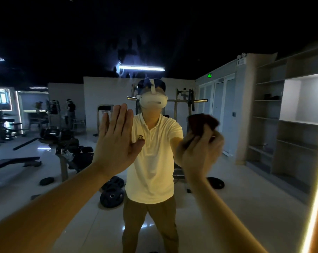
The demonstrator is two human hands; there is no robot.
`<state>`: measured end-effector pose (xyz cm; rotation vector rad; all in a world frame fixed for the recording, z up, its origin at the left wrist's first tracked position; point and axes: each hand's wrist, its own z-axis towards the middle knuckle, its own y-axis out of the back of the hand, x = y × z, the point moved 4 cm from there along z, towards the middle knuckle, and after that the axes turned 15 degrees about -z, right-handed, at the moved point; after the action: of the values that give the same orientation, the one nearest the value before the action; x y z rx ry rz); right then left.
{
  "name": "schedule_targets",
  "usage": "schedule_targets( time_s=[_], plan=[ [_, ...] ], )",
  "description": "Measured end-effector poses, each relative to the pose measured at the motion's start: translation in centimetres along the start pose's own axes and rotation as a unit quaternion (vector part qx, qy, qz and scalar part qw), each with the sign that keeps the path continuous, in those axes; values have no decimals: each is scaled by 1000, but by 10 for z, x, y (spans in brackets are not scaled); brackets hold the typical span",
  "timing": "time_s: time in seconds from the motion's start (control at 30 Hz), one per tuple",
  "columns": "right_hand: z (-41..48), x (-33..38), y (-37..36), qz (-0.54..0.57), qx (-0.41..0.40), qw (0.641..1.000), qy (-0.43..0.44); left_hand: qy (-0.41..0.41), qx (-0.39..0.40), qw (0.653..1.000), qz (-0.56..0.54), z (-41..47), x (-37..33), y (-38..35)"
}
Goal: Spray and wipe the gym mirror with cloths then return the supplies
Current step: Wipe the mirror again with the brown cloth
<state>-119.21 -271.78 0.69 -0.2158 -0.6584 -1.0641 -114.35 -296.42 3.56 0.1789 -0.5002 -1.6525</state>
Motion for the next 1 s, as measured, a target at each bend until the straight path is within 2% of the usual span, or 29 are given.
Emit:
schedule_targets(
  time_s=[0.13,0.2,0.3,0.33,0.37,0.43,0.53,0.6,0.7,0.77,0.83,1.0],
  plan=[
    [-67,43,-34,-7,69,991,114,-17,-15,999,-40,-34,-16,7],
    [-85,49,-34,1,92,974,207,-13,-14,999,-46,-58,-21,3],
    [-87,26,-21,-41,136,895,422,-1,-4,998,-66,-78,-30,-12],
    [-79,10,-17,-70,142,872,463,-3,1,998,-66,-81,-34,-19],
    [-68,-8,-12,-99,140,864,474,-4,1,998,-65,-83,-38,-26],
    [-38,-47,0,-139,126,891,413,4,-9,998,-56,-84,-43,-38],
    [11,-109,27,-165,118,948,245,24,-18,999,-37,-83,-43,-53],
    [32,-143,42,-159,83,976,127,24,-23,999,-32,-83,-40,-59],
    [32,-156,42,-126,26,991,-40,24,-28,999,-27,-84,-38,-63],
    [13,-135,31,-106,11,989,-102,22,-28,999,-24,-85,-38,-64],
    [-23,-100,16,-62,53,991,-108,20,-23,999,-26,-85,-38,-64],
    [-128,-28,-21,-2,134,990,33,10,0,998,-57,-86,-37,-58]
  ],
)
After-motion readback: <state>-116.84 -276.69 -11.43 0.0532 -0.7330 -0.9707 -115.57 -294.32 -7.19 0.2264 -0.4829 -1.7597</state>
